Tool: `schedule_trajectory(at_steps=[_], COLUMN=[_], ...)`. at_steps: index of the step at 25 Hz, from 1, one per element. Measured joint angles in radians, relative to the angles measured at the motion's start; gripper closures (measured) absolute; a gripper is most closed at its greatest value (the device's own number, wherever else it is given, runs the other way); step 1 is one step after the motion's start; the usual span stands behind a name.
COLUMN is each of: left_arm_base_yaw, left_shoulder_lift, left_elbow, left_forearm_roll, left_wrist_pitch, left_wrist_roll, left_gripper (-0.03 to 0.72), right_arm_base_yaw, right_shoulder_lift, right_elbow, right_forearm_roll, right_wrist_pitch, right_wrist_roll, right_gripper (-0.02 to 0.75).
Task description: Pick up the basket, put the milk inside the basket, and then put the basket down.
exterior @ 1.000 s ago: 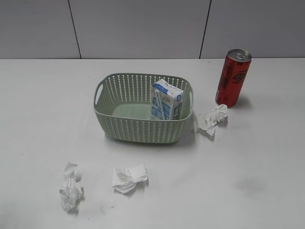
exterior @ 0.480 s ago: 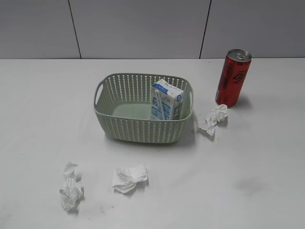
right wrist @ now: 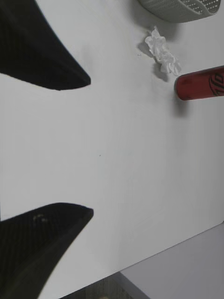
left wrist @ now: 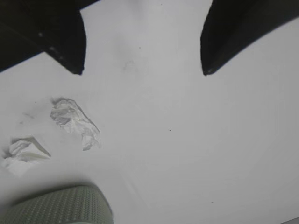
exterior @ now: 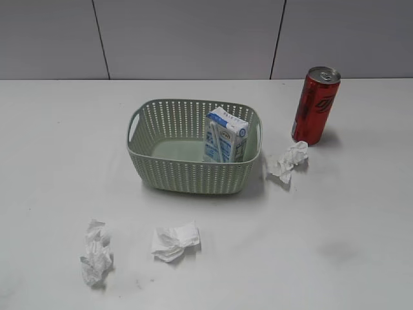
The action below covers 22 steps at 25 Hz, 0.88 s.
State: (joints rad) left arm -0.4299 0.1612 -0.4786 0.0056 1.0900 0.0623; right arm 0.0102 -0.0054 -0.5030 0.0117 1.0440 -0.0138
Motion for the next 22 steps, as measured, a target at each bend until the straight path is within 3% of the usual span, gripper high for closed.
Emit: schedule_trajectory(at_steps=[7,17,22], left_arm_base_yaw=[0.027,0.293,0.377], left_shoulder_lift=[-0.004,-0.106,-0.151], left_elbow=[0.0,0.001,0.001], left_forearm_roll=[0.0,0.001,0.001], left_wrist_pitch=[-0.003,-0.003,-0.003], left_wrist_roll=[0.002,0.003,0.003], left_gripper=[0.167,0.206,0.209], right_arm_base_yaw=[0.0,0.0,0.0], right_shoulder_lift=[0.0,0.0,0.0], right_elbow=[0.0,0.0,0.0], right_forearm_roll=[0.0,0.0,0.0], right_wrist_pitch=[0.0,0.0,0.0], right_wrist_roll=[0.0,0.0,0.0], right_gripper=[0.167,0.167,0.167])
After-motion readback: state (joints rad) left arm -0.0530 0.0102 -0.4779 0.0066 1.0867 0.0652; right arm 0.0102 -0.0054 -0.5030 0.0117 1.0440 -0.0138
